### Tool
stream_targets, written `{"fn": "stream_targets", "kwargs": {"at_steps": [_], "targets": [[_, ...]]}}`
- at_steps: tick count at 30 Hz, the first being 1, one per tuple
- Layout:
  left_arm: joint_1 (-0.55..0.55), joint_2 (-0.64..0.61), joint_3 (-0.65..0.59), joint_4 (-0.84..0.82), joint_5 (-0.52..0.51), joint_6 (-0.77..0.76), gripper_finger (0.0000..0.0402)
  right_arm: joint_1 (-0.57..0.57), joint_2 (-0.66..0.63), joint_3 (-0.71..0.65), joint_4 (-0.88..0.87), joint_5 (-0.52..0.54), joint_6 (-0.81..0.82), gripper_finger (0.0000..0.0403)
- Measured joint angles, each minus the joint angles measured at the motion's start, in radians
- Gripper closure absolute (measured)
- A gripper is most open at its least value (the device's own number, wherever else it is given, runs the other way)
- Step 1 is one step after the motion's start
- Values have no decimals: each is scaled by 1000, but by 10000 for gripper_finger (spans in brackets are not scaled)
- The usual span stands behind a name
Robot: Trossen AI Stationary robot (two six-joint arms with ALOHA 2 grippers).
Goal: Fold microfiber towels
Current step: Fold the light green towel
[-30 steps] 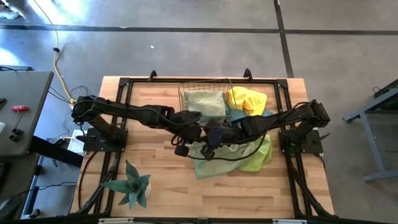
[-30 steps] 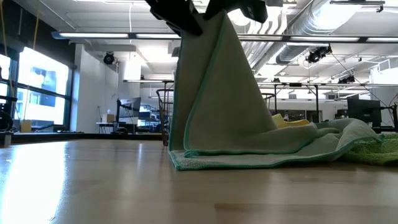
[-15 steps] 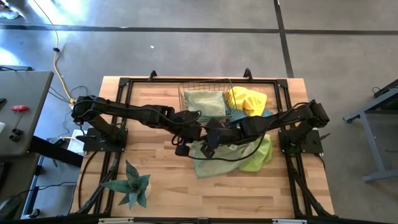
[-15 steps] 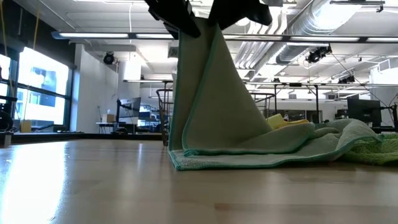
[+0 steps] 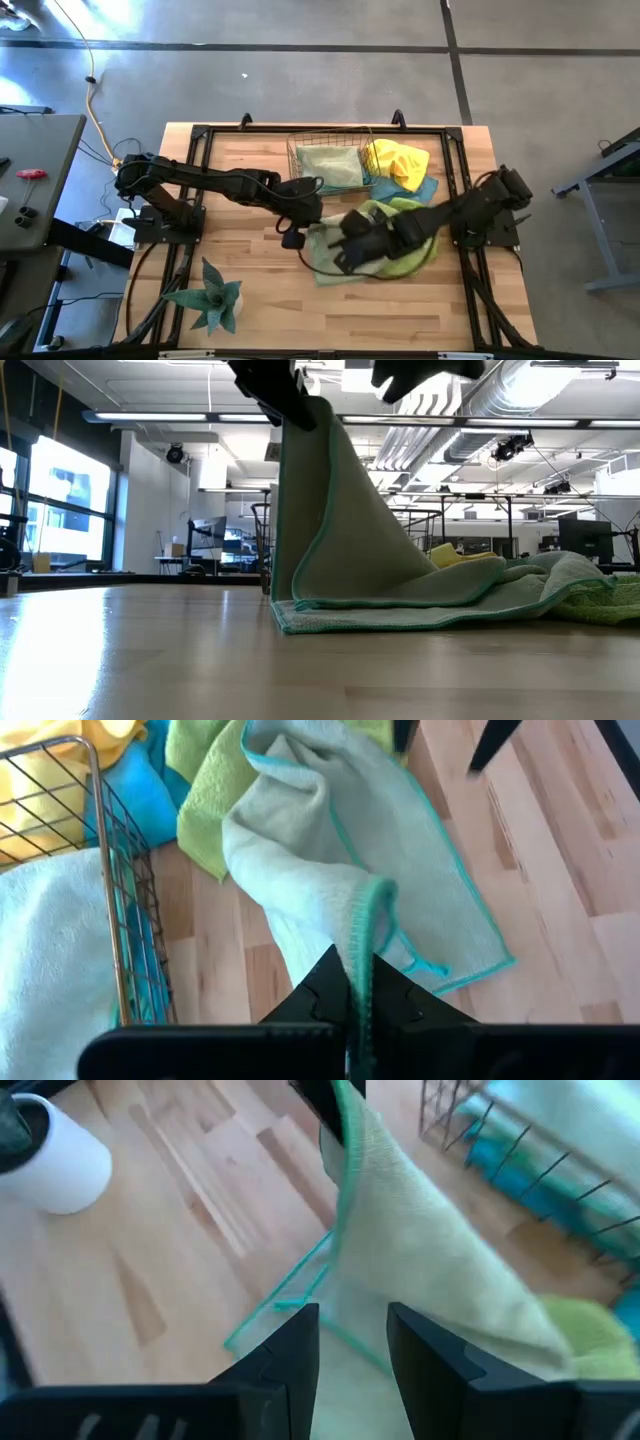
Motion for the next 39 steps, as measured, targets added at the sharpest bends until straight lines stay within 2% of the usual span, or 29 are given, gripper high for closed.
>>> {"fn": "stream_targets", "kwargs": {"at_steps": [3, 6, 9, 12, 16, 19, 21, 24, 28, 32, 35, 39], "targets": [[10, 0, 0, -28, 12, 0, 401, 74, -1, -40, 12, 131, 3, 290], [26, 0, 0, -61, 30, -3, 401, 122, -1, -136, 103, 173, 43, 290], [37, 0, 0, -79, 35, -22, 401, 145, 1, -277, 337, 174, 29, 290], [44, 0, 0, -85, 40, -31, 402, 150, 2, -416, 671, 203, -54, 290], [45, 0, 0, -85, 70, -45, 402, 146, 16, -556, 1033, 346, -75, 293], [45, 0, 0, -86, 71, -44, 402, 142, 69, -572, 1129, 457, 32, 305], [47, 0, 0, -86, 82, -44, 402, 138, 128, -528, 1128, 503, 67, 316], [56, 0, 0, -88, 119, -28, 402, 126, 223, -410, 1104, 527, 2, 328], [69, 0, 0, -97, 146, 9, 402, 109, 330, -228, 896, 581, -51, 331], [87, 0, 0, -125, 161, 51, 402, 98, 383, -60, 574, 583, 122, 331], [101, 0, 0, -142, 200, 69, 402, 94, 405, 10, 395, 554, 261, 331], [113, 0, 0, -142, 219, 86, 401, 95, 406, 51, 365, 526, 371, 319]]}}
